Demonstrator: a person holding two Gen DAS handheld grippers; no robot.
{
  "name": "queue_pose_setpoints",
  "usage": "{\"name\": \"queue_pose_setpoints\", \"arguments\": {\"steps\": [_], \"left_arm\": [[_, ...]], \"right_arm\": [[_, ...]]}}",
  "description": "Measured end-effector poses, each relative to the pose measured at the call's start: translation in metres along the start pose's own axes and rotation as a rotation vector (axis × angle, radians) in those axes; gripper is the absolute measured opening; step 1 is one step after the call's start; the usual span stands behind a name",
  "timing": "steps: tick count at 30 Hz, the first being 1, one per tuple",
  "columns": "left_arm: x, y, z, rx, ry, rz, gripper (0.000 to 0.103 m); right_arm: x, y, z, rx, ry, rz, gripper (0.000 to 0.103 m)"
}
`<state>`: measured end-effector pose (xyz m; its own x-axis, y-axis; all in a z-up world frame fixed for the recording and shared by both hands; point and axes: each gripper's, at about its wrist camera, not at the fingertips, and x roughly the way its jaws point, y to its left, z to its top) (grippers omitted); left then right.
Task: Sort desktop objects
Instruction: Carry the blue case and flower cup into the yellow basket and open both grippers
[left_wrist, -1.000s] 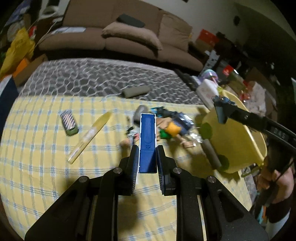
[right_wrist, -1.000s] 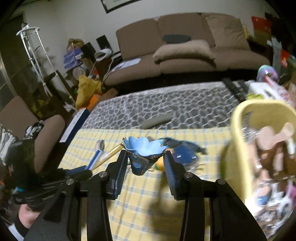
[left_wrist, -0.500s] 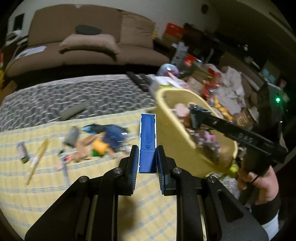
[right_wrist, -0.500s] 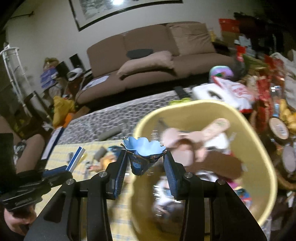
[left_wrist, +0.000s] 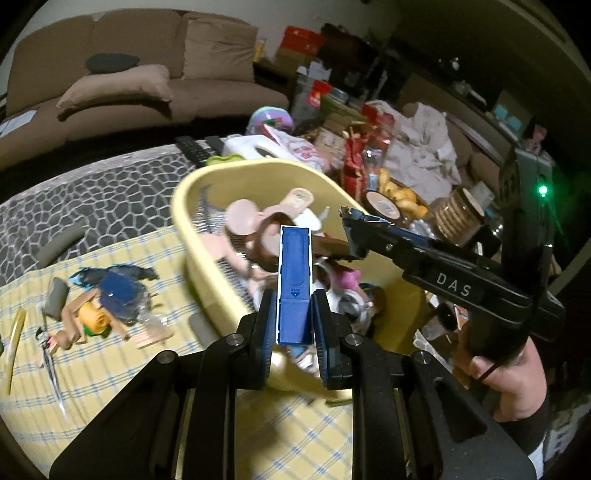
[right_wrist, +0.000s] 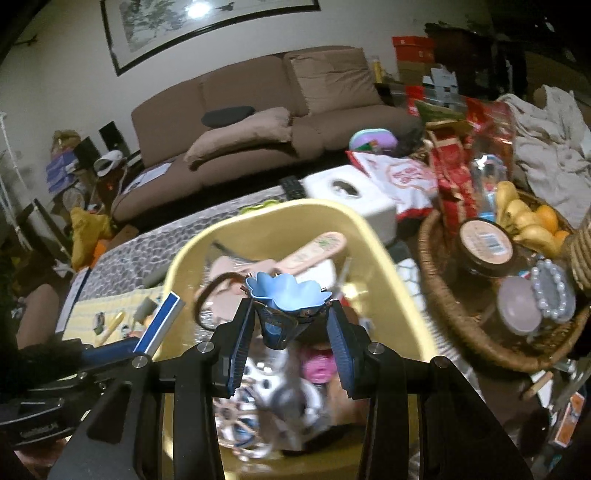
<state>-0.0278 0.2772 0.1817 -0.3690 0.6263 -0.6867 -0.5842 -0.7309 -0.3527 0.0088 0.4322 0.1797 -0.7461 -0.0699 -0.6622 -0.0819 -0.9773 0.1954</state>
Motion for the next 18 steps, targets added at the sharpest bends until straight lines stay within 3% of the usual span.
{"name": "queue_pose_setpoints", "arguments": {"steps": [9, 13, 18], "left_arm": [[0.034, -0.021, 0.002, 0.015, 0.039, -0.013, 0.018], [0.046, -0.027, -0.001, 0.028, 0.056, -0.007, 0.018], [0.058, -0.028, -0.004, 0.037, 0.079, 0.017, 0.018]], "right_arm": [[0.007, -0.027, -0.013, -0.038, 0.041, -0.096, 0.041], [0.009, -0.031, -0.013, -0.040, 0.045, -0.075, 0.041], [0.005, -0.035, -0.010, 0.007, 0.031, -0.022, 0.049]]}}
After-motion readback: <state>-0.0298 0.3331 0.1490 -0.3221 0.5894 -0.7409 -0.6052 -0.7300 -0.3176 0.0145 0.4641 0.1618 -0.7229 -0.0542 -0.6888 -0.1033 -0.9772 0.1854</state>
